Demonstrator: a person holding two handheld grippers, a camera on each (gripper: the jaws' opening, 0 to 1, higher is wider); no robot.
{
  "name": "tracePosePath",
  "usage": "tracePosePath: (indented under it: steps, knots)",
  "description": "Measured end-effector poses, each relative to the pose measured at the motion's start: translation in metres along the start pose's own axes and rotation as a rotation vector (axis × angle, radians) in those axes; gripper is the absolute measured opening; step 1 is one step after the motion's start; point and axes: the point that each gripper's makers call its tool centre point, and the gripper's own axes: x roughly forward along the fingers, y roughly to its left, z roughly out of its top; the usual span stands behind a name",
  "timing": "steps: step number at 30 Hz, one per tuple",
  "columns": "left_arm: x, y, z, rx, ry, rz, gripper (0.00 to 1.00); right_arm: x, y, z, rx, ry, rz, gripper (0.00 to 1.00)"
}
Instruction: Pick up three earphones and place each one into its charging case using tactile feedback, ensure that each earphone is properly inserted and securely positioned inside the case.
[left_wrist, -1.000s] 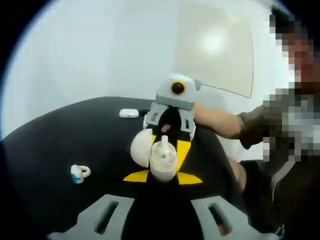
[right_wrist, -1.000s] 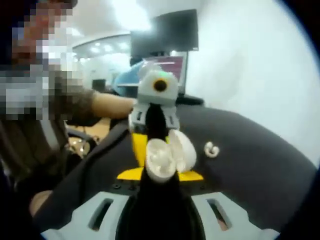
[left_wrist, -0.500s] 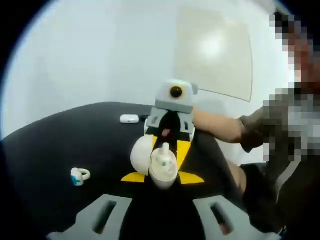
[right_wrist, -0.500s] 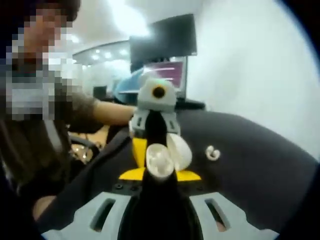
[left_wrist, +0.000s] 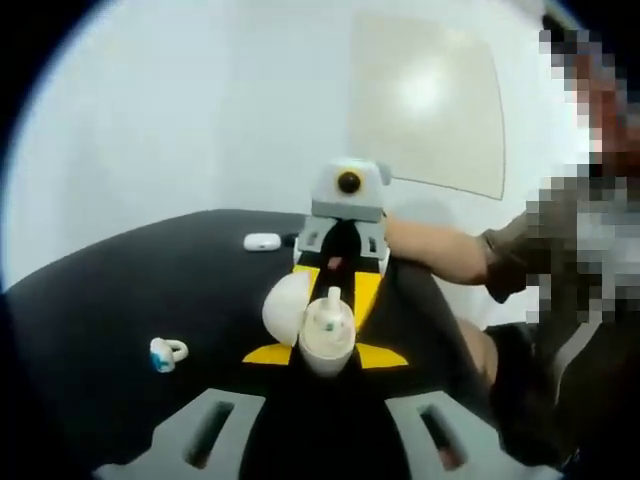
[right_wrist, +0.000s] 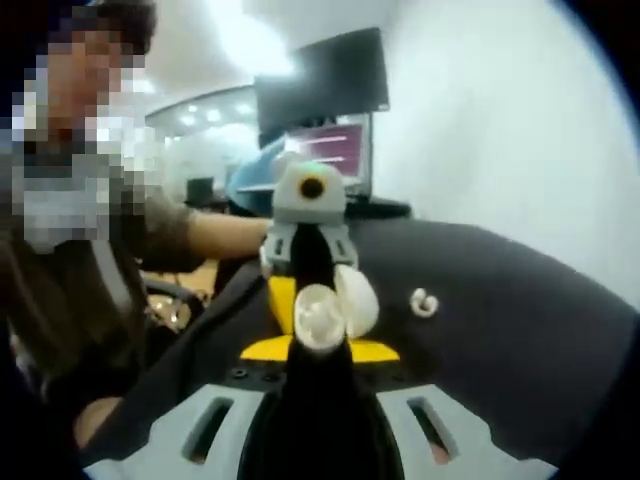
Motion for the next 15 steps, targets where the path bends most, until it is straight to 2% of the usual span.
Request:
tracePosePath:
  steps: [2, 4, 7, 8, 9, 10, 12, 13, 14, 15]
  knots:
    - [-0.001, 0.000, 0.000, 0.000, 0.001, 0.001, 0.18, -0.004, -0.002, 0.006, 0.016, -0.032, -0.010, 0.23]
    - [-0.001, 0.000, -0.001, 0.007, 0.007, 0.003, 0.18, -0.015, -0.011, 0.022, 0.049, -0.114, -0.048, 0.26]
    - [-0.002, 0.000, -0.001, 0.013, 0.004, 0.005, 0.18, -0.043, -0.036, 0.065, 0.080, -0.353, -0.165, 0.23]
    - [-0.002, 0.000, 0.000, 0.013, 0.004, 0.005, 0.18, -0.055, -0.046, 0.080, 0.099, -0.446, -0.208, 0.19]
    - [-0.002, 0.000, 0.000, 0.020, 0.002, 0.006, 0.18, -0.064, -0.054, 0.089, 0.119, -0.515, -0.239, 0.11]
    - [-0.003, 0.000, 0.000, 0.025, 0.002, 0.007, 0.18, -0.068, -0.063, 0.093, 0.121, -0.523, -0.282, 0.07]
    - [-0.003, 0.000, 0.000, 0.032, 0.000, 0.006, 0.18, -0.061, -0.083, 0.082, 0.093, -0.372, -0.394, 0.05]
    - [-0.004, 0.000, 0.000, 0.032, 0.000, 0.006, 0.18, -0.055, -0.086, 0.078, 0.085, -0.313, -0.410, 0.05]
    - [-0.004, 0.000, 0.000, 0.032, 0.000, 0.005, 0.18, -0.040, -0.086, 0.071, 0.065, -0.212, -0.399, 0.06]
    - [-0.004, 0.000, 0.000, 0.032, -0.002, 0.005, 0.18, -0.028, -0.086, 0.065, 0.054, -0.140, -0.380, 0.09]
